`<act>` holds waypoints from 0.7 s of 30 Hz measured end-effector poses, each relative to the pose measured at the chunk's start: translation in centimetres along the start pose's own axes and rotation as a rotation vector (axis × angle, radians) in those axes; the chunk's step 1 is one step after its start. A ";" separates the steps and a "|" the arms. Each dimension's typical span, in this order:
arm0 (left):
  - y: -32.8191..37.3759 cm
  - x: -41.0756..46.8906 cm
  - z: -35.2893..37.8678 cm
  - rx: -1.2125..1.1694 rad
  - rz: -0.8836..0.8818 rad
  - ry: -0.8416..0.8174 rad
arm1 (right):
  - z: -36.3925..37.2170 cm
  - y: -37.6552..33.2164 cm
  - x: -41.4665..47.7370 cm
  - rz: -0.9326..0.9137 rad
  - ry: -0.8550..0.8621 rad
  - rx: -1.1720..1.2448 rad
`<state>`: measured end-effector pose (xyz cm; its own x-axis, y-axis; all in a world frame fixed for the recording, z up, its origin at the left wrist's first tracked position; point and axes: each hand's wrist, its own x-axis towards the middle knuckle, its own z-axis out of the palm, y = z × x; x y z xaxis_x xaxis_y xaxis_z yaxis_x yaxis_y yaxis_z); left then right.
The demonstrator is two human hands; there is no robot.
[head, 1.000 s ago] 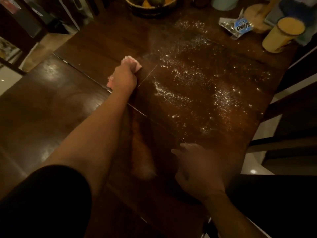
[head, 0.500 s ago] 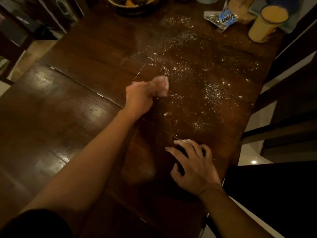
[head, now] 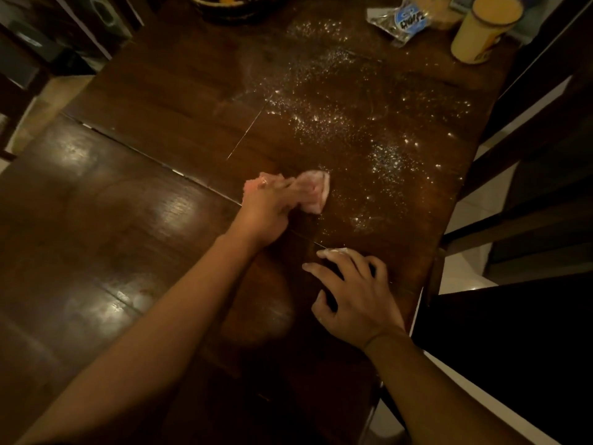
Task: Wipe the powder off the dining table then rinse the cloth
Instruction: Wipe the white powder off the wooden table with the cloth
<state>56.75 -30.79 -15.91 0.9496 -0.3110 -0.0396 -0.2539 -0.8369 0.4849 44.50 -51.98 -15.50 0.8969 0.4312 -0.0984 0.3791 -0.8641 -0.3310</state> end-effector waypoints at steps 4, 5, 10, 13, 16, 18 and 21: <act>-2.8 -2.0 -2.6 -0.122 -0.199 0.223 | 0.1 0.1 0.0 0.002 0.001 0.020; -2.6 -2.3 -2.5 -0.052 -0.328 0.317 | 0.2 0.1 -0.1 0.002 0.003 0.018; 4.4 -4.3 2.2 0.051 -0.399 0.281 | 0.4 0.2 -0.2 0.038 0.065 0.039; 5.2 -7.5 4.2 0.043 -0.058 0.086 | 0.5 0.7 -0.9 0.181 0.168 0.087; 2.4 -9.6 2.3 -0.140 -0.052 0.031 | 0.5 1.4 -2.3 0.270 0.202 0.118; 0.7 -9.2 0.5 -0.079 -0.201 0.218 | 0.5 1.5 -3.2 0.244 0.164 0.096; 1.8 -6.9 -0.5 0.037 -0.602 0.377 | 0.8 1.3 -4.0 0.223 0.107 0.069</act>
<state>49.80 -29.93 -14.35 0.9241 0.3818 0.0169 0.3352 -0.8309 0.4441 41.25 -54.65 -16.27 0.9769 0.1988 -0.0779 0.1560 -0.9136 -0.3756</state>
